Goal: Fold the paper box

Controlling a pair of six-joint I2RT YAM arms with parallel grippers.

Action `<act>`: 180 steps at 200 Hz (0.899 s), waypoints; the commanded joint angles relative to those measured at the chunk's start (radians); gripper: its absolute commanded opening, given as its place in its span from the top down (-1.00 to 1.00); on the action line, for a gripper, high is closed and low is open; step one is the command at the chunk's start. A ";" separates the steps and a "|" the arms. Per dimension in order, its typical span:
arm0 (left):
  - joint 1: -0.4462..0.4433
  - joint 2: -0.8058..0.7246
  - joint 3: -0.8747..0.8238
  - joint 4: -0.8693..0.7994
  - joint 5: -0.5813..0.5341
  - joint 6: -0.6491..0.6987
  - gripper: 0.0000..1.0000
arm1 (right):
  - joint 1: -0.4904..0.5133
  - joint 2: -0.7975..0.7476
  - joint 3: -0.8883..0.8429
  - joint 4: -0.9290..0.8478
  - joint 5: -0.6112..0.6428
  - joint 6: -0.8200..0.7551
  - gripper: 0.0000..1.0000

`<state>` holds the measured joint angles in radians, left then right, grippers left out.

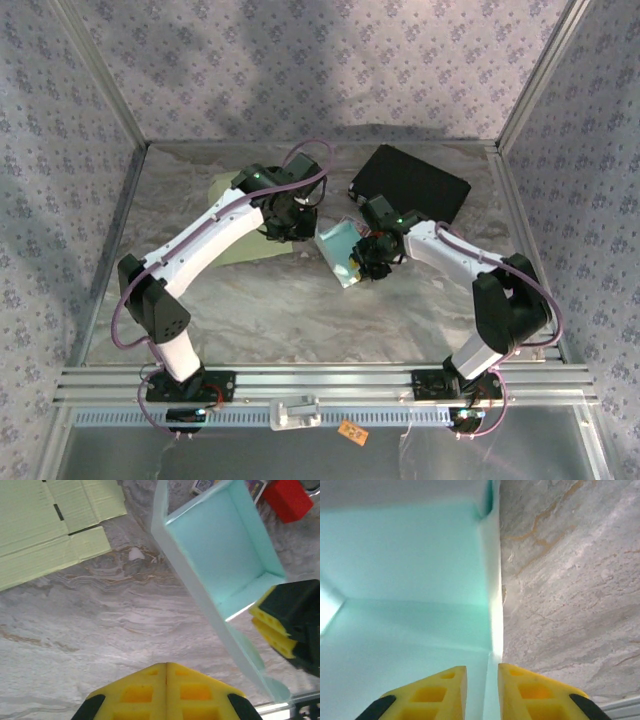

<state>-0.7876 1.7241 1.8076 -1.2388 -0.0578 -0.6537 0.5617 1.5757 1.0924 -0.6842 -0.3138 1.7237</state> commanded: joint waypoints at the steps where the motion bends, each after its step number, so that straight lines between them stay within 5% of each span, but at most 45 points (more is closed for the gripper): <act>1: -0.005 -0.013 0.023 -0.045 -0.042 0.066 1.00 | 0.010 -0.050 -0.008 -0.062 0.015 -0.002 1.00; 37: -0.002 -0.078 0.001 -0.011 -0.013 -0.034 1.00 | 0.014 -0.002 -0.035 -0.030 0.020 -0.022 1.00; 60: 0.015 -0.139 -0.054 -0.003 -0.009 -0.095 0.42 | 0.001 0.005 -0.007 -0.053 0.052 -0.060 1.00; 88: 0.093 -0.251 -0.188 0.030 -0.011 -0.129 0.12 | -0.036 0.042 0.029 -0.096 0.049 -0.144 1.00; 153: 0.267 -0.445 -0.609 0.236 0.185 -0.211 -0.11 | -0.084 0.094 0.089 -0.115 0.006 -0.239 1.00; 180: 0.326 -0.530 -0.756 0.353 0.231 -0.273 -0.10 | 0.000 0.078 0.337 -0.280 0.234 -0.525 0.43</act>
<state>-0.5041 1.2686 1.1301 -1.0172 0.0967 -0.8539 0.4911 1.6691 1.2121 -0.7979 -0.2615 1.4555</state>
